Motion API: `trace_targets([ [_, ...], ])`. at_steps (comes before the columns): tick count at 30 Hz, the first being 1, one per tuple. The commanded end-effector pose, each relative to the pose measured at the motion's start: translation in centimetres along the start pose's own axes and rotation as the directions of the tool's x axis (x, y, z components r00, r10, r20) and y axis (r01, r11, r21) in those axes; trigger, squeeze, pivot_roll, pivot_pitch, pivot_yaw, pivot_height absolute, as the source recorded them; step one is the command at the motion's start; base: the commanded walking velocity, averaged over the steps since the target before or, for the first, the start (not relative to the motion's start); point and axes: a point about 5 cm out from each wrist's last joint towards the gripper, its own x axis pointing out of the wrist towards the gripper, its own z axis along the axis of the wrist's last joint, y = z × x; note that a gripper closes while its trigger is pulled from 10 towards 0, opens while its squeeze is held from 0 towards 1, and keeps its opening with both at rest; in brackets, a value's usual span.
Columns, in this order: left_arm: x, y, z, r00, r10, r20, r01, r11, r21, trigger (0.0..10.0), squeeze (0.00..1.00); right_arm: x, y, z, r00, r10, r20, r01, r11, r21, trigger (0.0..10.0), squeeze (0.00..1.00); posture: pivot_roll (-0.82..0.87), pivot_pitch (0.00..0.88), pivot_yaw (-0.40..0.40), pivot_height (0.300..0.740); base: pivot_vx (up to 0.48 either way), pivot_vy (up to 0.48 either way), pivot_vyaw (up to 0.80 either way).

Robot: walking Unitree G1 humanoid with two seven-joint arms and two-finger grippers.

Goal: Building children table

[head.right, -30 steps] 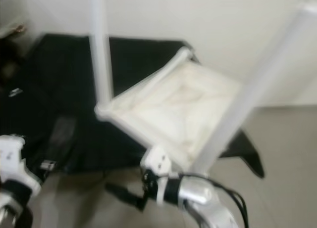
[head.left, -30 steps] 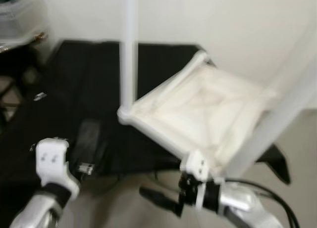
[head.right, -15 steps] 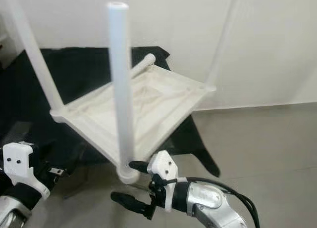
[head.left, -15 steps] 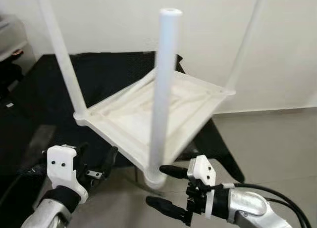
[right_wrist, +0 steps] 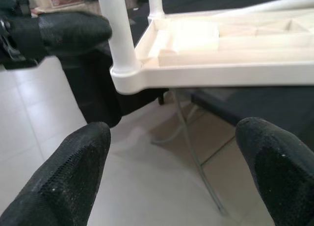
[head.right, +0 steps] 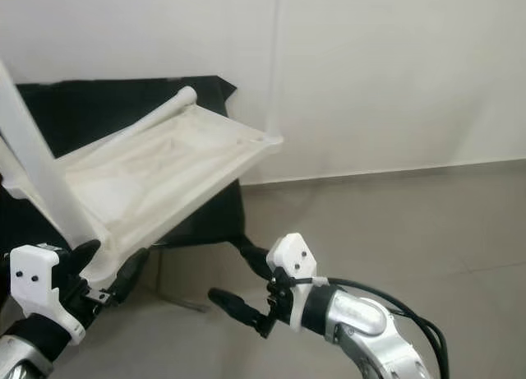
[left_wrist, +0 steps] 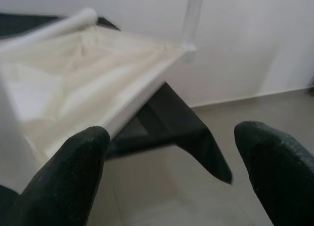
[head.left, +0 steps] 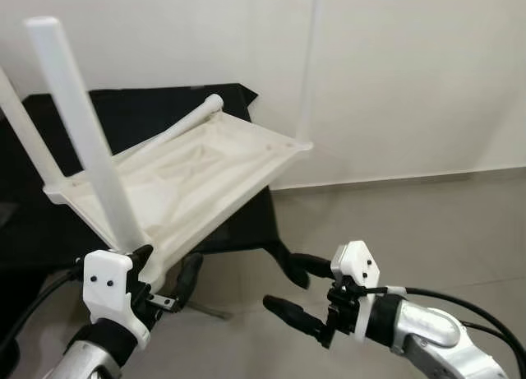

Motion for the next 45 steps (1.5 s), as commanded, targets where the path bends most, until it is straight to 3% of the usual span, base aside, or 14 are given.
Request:
trace_targets([
  [1,-0.2,-0.6,-0.1,0.999,-0.034,-0.019,0.033,0.999,-0.009,10.0,0.0,-0.3,-1.1,0.1,0.998,-0.069,0.008,0.069,0.997,-0.016,10.0,0.0,0.0,0.111,-0.046,0.74,0.0,-0.48,0.0],
  [11,0.2,-1.8,-0.1,0.994,-0.106,-0.016,0.106,0.994,-0.009,10.0,0.0,-0.4,-2.7,0.4,0.987,-0.162,0.017,0.163,0.985,-0.051,10.0,0.0,0.0,0.108,-0.053,0.74,0.0,-0.48,0.0],
  [15,1.0,-1.7,0.1,0.996,-0.087,0.006,0.087,0.996,-0.005,10.0,0.0,-0.3,-3.0,0.3,0.981,-0.195,0.021,0.196,0.978,-0.064,10.0,0.0,-0.01,0.108,-0.055,0.74,0.0,-0.48,0.0],
  [18,1.8,-0.9,0.0,1.0,-0.008,0.021,0.007,1.0,0.026,10.0,0.0,-0.2,-3.0,0.2,0.977,-0.214,0.022,0.215,0.974,-0.069,10.0,0.0,-0.01,0.105,-0.056,0.74,0.0,-0.21,0.0],
  [23,1.9,-0.5,-0.2,0.999,0.034,0.037,-0.035,0.999,0.011,10.0,0.0,-0.2,-3.2,0.1,0.971,-0.237,0.027,0.238,0.969,-0.065,10.0,0.0,-0.02,0.103,-0.058,0.74,0.0,0.0,0.0],
  [27,2.0,-0.5,-0.2,0.997,0.06,0.039,-0.063,0.996,0.058,10.0,0.0,0.0,-3.5,0.0,0.964,-0.263,0.035,0.265,0.96,-0.09,10.0,0.0,-0.01,0.099,-0.063,0.74,0.0,0.0,0.0],
  [33,2.3,-0.4,-0.3,0.996,0.068,0.049,-0.07,0.997,0.029,10.0,0.0,0.2,-3.3,-0.2,0.972,-0.233,0.011,0.233,0.963,-0.134,10.0,0.0,-0.01,0.093,-0.066,0.74,0.041,0.0,0.4],
  [45,2.7,-0.7,-0.6,0.997,0.051,0.062,-0.053,0.998,0.032,10.0,0.0,0.4,-2.9,-0.5,0.985,-0.171,-0.028,0.164,0.971,-0.176,10.0,0.0,-0.01,0.086,-0.07,0.74,0.412,0.0,0.53],
])
